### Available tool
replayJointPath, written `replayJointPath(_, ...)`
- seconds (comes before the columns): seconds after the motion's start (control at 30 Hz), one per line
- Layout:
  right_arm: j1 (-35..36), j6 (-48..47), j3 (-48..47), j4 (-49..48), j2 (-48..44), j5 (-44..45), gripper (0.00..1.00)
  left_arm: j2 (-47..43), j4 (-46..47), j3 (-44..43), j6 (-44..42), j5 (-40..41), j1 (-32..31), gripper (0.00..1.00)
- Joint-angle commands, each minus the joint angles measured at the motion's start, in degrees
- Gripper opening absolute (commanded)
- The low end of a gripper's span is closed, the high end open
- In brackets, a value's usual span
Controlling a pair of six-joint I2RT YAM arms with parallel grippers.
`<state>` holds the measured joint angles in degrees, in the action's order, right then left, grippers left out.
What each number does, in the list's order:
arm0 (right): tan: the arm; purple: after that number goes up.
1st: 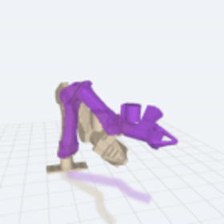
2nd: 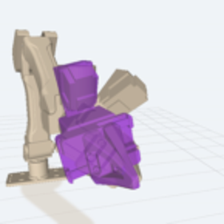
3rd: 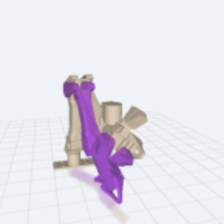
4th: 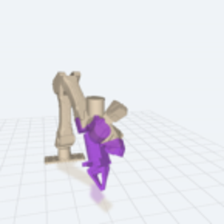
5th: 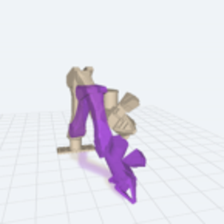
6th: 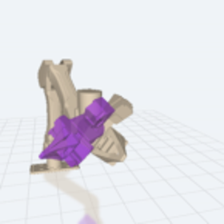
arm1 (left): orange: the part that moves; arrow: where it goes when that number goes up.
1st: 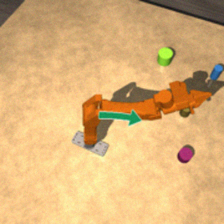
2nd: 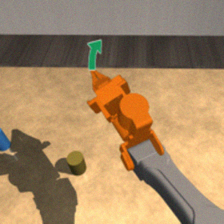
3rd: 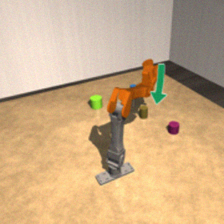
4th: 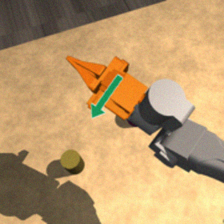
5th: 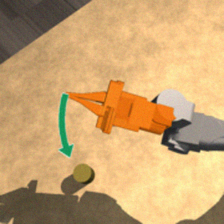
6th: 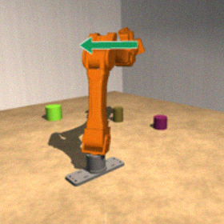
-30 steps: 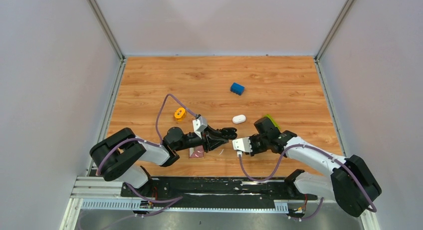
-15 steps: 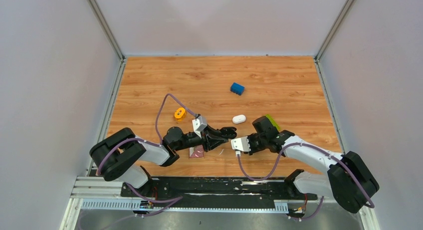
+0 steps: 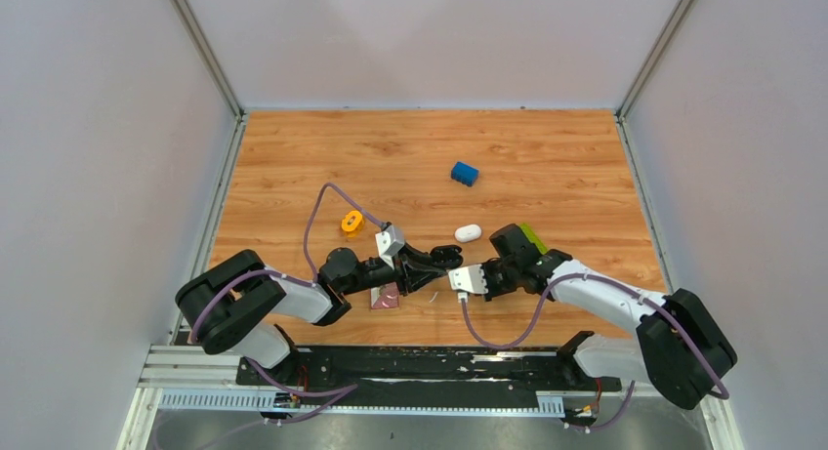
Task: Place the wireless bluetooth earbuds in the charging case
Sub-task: Pick up the earbud from the center of the board, then place the earbud in the charging case.
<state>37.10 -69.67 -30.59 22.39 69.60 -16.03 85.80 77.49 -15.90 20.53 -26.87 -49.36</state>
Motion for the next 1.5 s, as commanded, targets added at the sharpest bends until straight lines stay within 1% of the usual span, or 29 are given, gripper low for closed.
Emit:
replayJointPath(0.0,0.1,4.3,-4.3,4.8,-0.2,-0.7,0.06,-0.8,1.7,-0.4,-0.2,-2.2,-0.3,0.00)
replayJointPath(0.1,-1.1,5.5,-4.9,7.6,-3.3,-1.0,0.05,-0.9,1.4,-0.4,-0.3,-2.1,-0.3,0.00)
replayJointPath(0.17,-4.5,6.9,-5.9,9.4,-5.6,-3.8,0.05,-0.9,1.4,-0.5,-0.2,-2.2,-0.3,0.00)
replayJointPath(0.23,-9.4,8.0,-7.9,11.7,-7.4,-9.3,0.04,-0.9,1.5,-0.5,-0.1,-2.3,-0.3,0.00)
replayJointPath(0.3,-14.3,8.8,-11.0,15.5,-8.2,-16.8,0.04,-0.8,1.7,-0.5,0.0,-2.4,-0.3,0.00)
replayJointPath(0.37,-17.2,9.4,-14.5,20.1,-8.9,-23.2,0.05,-0.8,1.6,-0.4,-0.1,-2.4,-0.3,0.00)
replayJointPath(0.43,-17.5,9.8,-17.0,23.7,-10.1,-27.9,0.05,-0.6,1.5,-0.5,-0.2,-2.5,-0.3,0.00)
replayJointPath(0.53,-16.9,11.1,-18.9,25.6,-12.7,-34.2,0.06,0.1,1.6,-1.0,0.1,-3.6,-0.3,0.00)
replayJointPath(0.6,-15.9,12.4,-21.2,26.5,-13.6,-36.0,0.06,0.9,1.9,-1.4,0.4,-4.3,-0.3,0.00)
replayJointPath(0.73,-14.0,15.0,-26.1,28.8,-12.5,-40.3,0.07,2.1,2.5,-1.9,0.9,-5.5,-0.3,0.00)
replayJointPath(0.8,-12.4,15.6,-27.7,29.1,-11.7,-40.2,0.07,2.4,2.0,-2.1,0.6,-5.7,-0.3,0.00)
replayJointPath(0.93,-5.9,17.0,-30.0,29.6,-9.0,-34.6,0.07,2.6,0.2,-2.7,-0.2,-6.0,-0.3,0.00)
replayJointPath(1.07,0.0,19.9,-30.0,27.2,-7.3,-30.6,0.07,2.4,-1.9,-3.0,-1.5,-6.0,-0.3,0.00)
replayJointPath(1.3,1.4,22.9,-30.6,24.4,-4.9,-28.2,0.06,1.3,-6.8,-3.8,-5.3,-5.3,-1.2,0.00)
replayJointPath(1.47,2.4,24.7,-30.8,22.9,-2.1,-27.3,0.05,1.2,-7.6,-4.0,-5.9,-5.4,-1.7,0.00)
